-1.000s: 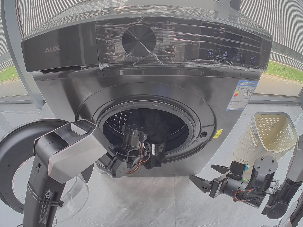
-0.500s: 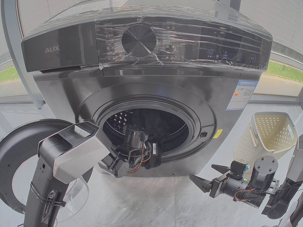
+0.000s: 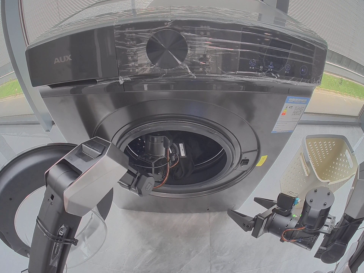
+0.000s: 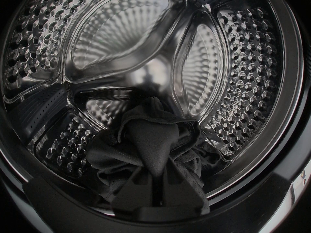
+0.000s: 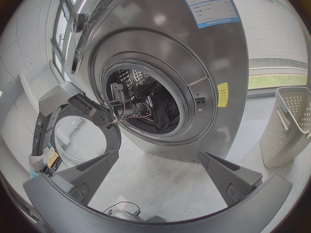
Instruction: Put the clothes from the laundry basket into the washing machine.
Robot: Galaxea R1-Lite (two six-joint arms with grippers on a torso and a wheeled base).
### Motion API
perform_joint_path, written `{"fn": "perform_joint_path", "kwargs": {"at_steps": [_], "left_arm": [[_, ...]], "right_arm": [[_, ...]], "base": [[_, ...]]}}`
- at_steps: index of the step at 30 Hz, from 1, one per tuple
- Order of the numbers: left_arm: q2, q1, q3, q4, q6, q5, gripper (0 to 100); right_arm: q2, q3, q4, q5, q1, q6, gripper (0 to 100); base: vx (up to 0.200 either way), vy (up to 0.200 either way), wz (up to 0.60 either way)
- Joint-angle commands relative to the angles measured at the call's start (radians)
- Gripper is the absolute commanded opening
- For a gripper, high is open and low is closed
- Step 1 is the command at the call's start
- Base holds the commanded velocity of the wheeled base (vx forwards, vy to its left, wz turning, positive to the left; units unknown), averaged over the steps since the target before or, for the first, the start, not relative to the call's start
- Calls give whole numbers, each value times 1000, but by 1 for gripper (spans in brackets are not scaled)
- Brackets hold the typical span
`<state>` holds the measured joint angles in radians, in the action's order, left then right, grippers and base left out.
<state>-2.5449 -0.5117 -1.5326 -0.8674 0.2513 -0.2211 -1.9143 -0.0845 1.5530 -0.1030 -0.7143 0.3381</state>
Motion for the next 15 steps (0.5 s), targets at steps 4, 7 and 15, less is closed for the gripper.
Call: {"fn": "perform_joint_path", "kwargs": {"at_steps": [4, 7, 15], "left_arm": [[-14, 4, -15, -4, -1, 0, 0], [-12, 1, 0, -4, 2, 0, 100], [26, -13, 152, 11, -4, 32, 100]], "right_arm": [[0, 0, 10, 0, -1, -1, 100], [0, 0, 10, 0, -1, 1, 100], [-2, 0, 10, 0, -1, -1, 100]], "base": [[0, 0, 0], [0, 0, 0], [0, 0, 0]]}}
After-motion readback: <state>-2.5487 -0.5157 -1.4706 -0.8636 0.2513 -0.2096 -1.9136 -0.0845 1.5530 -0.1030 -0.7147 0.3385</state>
